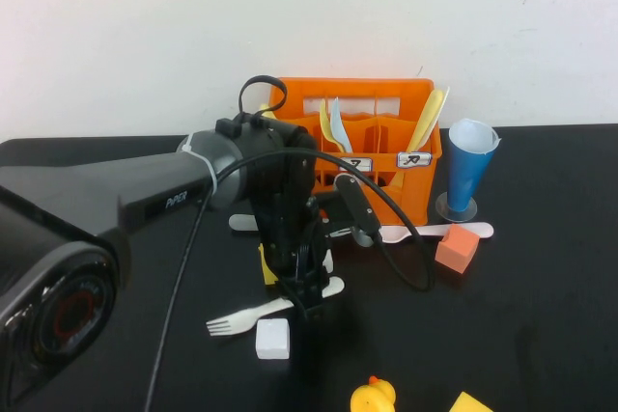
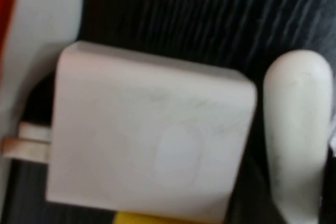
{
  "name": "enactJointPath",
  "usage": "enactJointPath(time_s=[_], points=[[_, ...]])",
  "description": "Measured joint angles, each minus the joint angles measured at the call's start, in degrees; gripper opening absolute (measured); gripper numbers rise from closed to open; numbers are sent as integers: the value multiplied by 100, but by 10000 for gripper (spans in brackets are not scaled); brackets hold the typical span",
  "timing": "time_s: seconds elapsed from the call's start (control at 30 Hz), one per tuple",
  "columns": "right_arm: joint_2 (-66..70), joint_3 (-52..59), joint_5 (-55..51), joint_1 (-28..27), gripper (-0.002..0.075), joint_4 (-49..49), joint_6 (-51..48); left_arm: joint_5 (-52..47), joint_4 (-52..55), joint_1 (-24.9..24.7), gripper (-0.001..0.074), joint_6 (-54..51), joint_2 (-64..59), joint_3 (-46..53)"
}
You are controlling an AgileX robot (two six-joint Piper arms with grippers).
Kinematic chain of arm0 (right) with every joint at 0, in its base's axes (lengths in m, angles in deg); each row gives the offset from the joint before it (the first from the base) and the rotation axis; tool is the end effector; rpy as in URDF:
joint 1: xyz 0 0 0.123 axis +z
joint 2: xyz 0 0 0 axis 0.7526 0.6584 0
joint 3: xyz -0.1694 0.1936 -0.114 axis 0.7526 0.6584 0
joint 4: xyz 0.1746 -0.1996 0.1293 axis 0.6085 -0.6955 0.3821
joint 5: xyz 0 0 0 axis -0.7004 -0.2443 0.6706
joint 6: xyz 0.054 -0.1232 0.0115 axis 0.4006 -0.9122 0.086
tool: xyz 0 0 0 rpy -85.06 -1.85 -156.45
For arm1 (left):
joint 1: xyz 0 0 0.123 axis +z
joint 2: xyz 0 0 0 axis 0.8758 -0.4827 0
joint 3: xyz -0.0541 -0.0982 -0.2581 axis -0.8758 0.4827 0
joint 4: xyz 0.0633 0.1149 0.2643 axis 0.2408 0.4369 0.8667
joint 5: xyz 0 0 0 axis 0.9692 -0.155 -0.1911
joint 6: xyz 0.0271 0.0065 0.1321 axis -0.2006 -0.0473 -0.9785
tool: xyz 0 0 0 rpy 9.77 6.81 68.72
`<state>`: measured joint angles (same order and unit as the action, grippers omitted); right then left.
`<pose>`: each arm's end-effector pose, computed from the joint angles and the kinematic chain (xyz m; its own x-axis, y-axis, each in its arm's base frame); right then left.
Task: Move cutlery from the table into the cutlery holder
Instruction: Pick up the fork, then place the fork on the box
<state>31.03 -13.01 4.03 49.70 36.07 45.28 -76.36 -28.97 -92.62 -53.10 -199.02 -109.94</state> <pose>0.1429 -0.0064 0.1626 -0.2712 -0.2471 -0.9303 -0.0213 0.9678 -0.2509 0.3995 -0.2588 0.0705 -0.3707 0.9133 -0.1690 0.9256 0.3782 0.0134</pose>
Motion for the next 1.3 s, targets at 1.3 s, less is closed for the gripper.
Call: enactJointPath(time_s=[1.3], points=[[0, 0, -10, 0, -3, 0, 0, 7888, -1535, -359, 164, 2727, 3279, 2834]])
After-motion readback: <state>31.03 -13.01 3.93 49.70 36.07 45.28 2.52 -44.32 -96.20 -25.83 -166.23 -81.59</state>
